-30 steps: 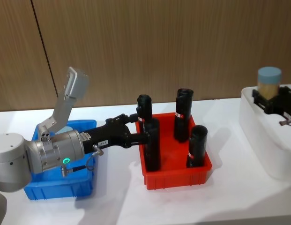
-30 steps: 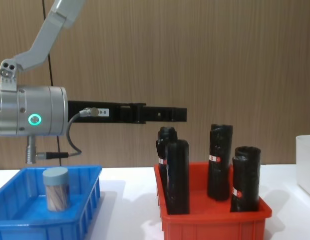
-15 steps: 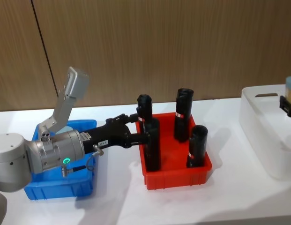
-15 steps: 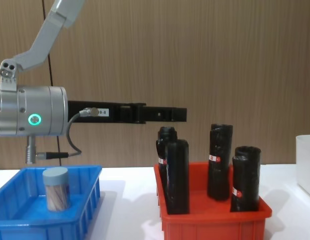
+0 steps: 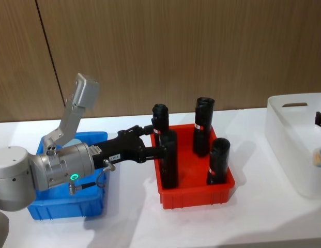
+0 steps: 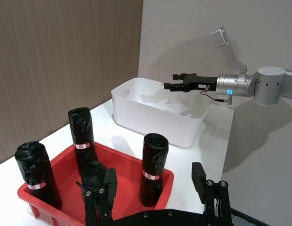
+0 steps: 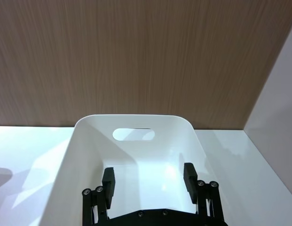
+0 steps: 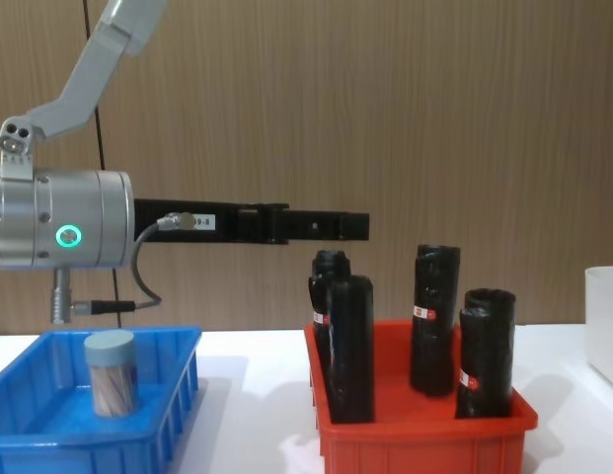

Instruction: Pick the cotton swabs from the blue box and place them into the white box.

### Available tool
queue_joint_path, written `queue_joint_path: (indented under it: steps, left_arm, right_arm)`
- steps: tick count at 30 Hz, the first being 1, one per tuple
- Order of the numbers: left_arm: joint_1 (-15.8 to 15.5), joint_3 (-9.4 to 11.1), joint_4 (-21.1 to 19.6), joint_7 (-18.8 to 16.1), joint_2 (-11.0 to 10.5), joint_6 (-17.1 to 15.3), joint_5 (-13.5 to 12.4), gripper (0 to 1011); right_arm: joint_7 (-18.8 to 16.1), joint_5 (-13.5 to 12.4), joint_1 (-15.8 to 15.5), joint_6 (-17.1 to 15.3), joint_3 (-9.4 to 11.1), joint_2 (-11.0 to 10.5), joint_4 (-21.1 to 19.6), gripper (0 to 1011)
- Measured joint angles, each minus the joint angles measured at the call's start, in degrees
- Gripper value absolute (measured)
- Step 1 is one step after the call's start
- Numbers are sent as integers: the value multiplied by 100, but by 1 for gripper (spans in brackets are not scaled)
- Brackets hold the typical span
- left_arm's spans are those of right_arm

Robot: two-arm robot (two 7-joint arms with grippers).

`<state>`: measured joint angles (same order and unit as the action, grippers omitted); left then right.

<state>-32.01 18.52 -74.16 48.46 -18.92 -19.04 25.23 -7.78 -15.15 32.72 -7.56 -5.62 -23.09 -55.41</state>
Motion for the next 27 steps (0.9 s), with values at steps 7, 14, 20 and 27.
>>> queue_joint_path:
  steps: [7,14,20,27]
  left_arm:
    - [11,1,-9,-16,-1,7,-1,1004]
    - [130,51,-132,-326,-20,124,-88,1004]
    - [300,120,-308,-766,-48,294,-217,1004]
    - [499,204,-515,-1292,-81,496,-368,1004]
  right_arm:
    - [3,9,-13,11,1,1,-6,1001]
    - [21,7,-190,41,-40,20,-249,1002]
    - [62,-5,-513,95,-114,58,-692,1002]
    - [105,-30,-892,154,-196,100,-1209,1002]
